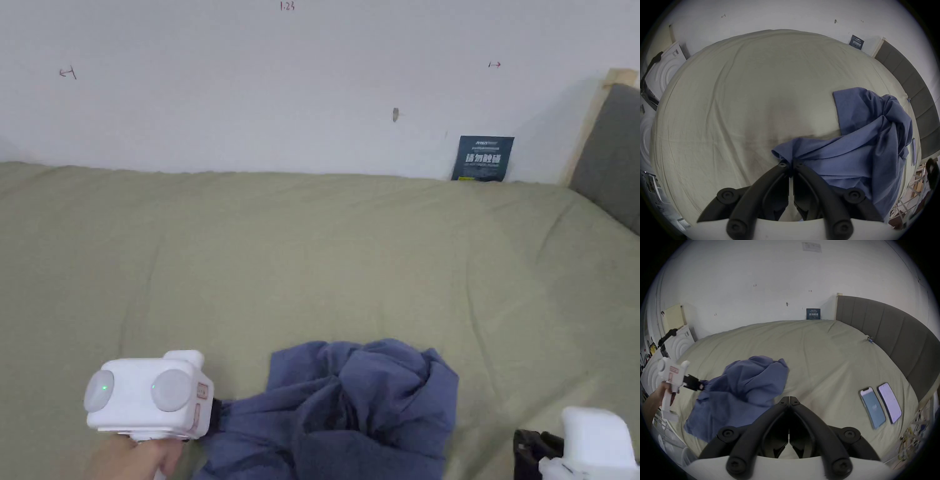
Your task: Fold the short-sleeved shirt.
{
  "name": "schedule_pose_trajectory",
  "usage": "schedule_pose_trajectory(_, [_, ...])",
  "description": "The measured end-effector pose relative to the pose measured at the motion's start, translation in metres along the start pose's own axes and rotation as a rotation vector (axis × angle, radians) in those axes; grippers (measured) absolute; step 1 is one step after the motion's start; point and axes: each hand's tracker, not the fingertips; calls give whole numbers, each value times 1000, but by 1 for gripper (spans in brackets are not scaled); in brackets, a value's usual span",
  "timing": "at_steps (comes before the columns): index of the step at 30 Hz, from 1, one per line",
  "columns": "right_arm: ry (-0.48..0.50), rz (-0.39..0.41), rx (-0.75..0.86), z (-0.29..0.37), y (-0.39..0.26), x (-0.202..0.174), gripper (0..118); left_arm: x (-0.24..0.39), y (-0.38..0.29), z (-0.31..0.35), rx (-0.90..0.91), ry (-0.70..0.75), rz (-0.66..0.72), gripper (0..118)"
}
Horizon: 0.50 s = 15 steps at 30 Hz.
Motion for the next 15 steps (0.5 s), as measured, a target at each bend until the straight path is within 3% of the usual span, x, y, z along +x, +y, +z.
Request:
schedule_pose_trajectory(3, [-8,38,-21,-45,27,12,0,8,-16,7,37,6,-11,0])
schedule_pose_trajectory(6, [46,22,-103,-97,57,21,0,8,-19,9,42,0,-25,0])
schedule_pose_trajectory(7, [66,32,-134,-116,65,20,5,7,-20,8,44,-4,-24,0])
schedule_pose_trajectory(8, [55,47,-163,-133,74,18,31,5,-22,7,45,-8,-23,0])
schedule_pose_trajectory(9, [10,70,-190,-147,82,15,71,7,-22,10,47,-11,-20,0])
schedule_pose_trajectory(10, [35,79,-220,-165,88,15,111,7,-24,10,49,-17,-17,0])
schedule_pose_trajectory(12, [68,54,-299,-190,93,15,114,7,-27,9,51,-22,-20,0])
schedule_pose_trajectory(15, [41,72,-341,-219,92,10,113,9,-28,10,52,-25,-20,0])
